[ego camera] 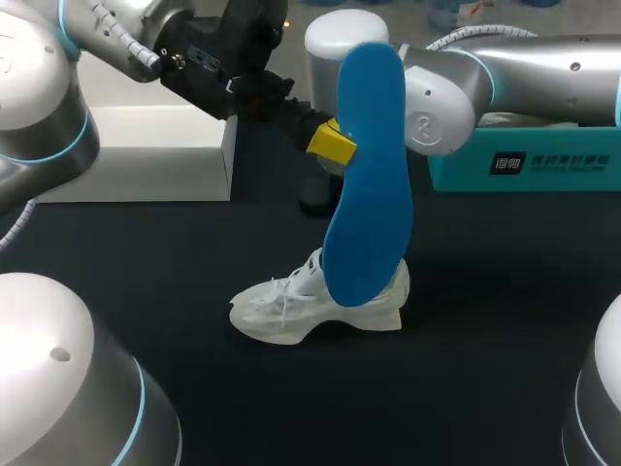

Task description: Take the shoe out of the shoebox, open the shoe tongue, remove and reinsert the insole, then place the shoe into the shoebox

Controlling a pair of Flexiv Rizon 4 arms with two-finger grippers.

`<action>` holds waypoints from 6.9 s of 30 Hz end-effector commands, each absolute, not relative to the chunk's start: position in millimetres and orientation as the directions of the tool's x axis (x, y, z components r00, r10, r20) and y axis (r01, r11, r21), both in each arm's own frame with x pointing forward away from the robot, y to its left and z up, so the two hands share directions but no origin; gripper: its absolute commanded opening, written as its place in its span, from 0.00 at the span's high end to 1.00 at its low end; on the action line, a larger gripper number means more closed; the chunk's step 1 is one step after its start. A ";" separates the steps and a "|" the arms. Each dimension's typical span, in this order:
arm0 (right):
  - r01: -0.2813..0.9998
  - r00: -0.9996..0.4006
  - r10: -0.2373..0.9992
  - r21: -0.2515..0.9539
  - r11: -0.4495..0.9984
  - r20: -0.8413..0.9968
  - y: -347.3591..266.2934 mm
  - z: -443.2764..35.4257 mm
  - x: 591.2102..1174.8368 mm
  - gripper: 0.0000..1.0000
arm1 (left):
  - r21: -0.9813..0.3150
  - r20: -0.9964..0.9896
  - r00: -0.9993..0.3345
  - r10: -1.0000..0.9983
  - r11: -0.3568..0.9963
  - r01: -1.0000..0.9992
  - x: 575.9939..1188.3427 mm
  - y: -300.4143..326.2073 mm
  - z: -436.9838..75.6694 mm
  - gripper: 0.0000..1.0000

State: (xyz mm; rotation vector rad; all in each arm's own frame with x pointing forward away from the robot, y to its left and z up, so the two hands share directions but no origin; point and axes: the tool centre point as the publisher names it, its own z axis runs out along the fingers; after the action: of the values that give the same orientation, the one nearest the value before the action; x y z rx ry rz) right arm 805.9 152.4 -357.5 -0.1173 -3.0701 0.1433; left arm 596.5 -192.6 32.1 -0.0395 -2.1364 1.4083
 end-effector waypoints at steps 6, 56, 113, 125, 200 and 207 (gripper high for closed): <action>0.058 -0.996 0.066 -0.111 0.992 0.064 173.2 -372.4 813.0 0.00 | -0.851 0.444 -0.834 0.327 0.447 -0.278 597.3 -193.5 32.0 1.00; 0.948 -0.225 0.967 -0.203 0.247 0.123 170.2 -321.8 766.0 1.00 | -0.851 0.444 -0.834 0.327 0.447 -0.278 597.3 -193.5 32.0 1.00; 0.989 -0.069 0.922 -0.091 0.112 0.381 159.6 -370.9 780.9 1.00 | -0.851 0.444 -0.834 0.327 0.447 -0.278 597.3 -193.5 32.0 1.00; 0.967 -0.208 0.911 -0.063 0.246 0.356 161.2 -356.7 781.1 1.00 | -0.851 0.444 -0.834 0.327 0.447 -0.278 597.3 -193.5 32.0 1.00; 0.988 -0.072 0.156 0.091 -0.121 0.985 84.9 -114.4 807.7 0.00 | -0.851 0.444 -0.834 0.327 0.447 -0.278 597.3 -193.5 32.0 1.00; 0.988 -0.095 0.131 0.110 -0.112 0.987 83.8 -94.4 814.4 0.00 | -0.851 0.444 -0.834 0.327 0.447 -0.278 597.3 -193.5 32.0 1.00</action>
State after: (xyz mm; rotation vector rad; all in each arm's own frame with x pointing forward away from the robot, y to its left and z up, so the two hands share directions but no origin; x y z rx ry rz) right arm 809.3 82.0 -97.3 -1.3401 -1.3070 -1.3293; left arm 596.7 -192.6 32.1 -0.0399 -2.1365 1.4078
